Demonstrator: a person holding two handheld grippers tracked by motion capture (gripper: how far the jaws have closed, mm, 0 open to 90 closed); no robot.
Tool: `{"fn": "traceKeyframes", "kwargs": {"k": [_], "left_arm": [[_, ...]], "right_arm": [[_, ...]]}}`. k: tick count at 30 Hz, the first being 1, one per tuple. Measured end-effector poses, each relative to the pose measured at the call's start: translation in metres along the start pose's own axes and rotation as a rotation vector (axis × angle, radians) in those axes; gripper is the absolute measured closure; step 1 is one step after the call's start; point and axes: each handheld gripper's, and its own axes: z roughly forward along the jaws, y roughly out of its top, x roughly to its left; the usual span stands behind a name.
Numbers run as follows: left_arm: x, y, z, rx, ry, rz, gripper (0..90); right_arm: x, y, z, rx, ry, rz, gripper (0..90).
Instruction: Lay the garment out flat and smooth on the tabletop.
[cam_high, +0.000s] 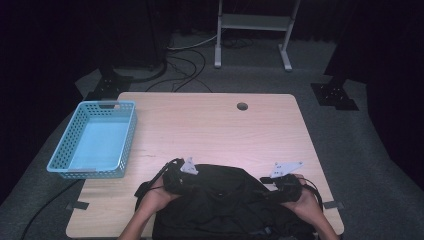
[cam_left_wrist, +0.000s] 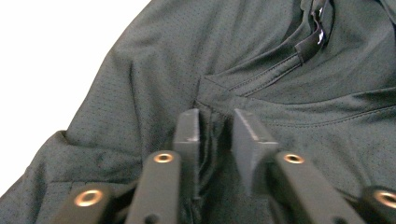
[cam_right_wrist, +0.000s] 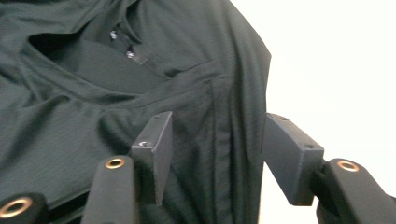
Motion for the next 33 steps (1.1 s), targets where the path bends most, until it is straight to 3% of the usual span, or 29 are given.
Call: {"fn": "traceKeyframes", "kwargs": {"k": [5, 11, 14, 20, 29, 33], "left_arm": [[-0.002, 0.0, -0.003, -0.012, 0.008, 0.016, 86.1], [-0.003, 0.001, -0.011, -0.043, 0.008, 0.024, 87.2], [-0.003, 0.0, -0.016, -0.06, 0.003, 0.016, 87.8], [-0.006, -0.004, -0.024, -0.074, 0.015, 0.025, 87.7], [-0.016, -0.012, -0.021, -0.072, 0.013, 0.06, 84.5], [-0.02, -0.014, -0.016, -0.052, 0.019, 0.078, 78.8]], "right_arm": [[-0.004, 0.004, 0.007, 0.016, -0.004, -0.011, 50.8], [-0.002, 0.008, 0.014, 0.033, 0.006, -0.04, 71.9], [-0.001, 0.009, 0.015, 0.045, 0.019, -0.03, 85.0], [0.002, 0.011, 0.001, -0.01, 0.019, -0.017, 85.9], [0.021, 0.01, 0.004, 0.021, 0.004, -0.112, 69.3], [0.023, 0.011, 0.003, 0.024, -0.009, -0.125, 68.4]]}}
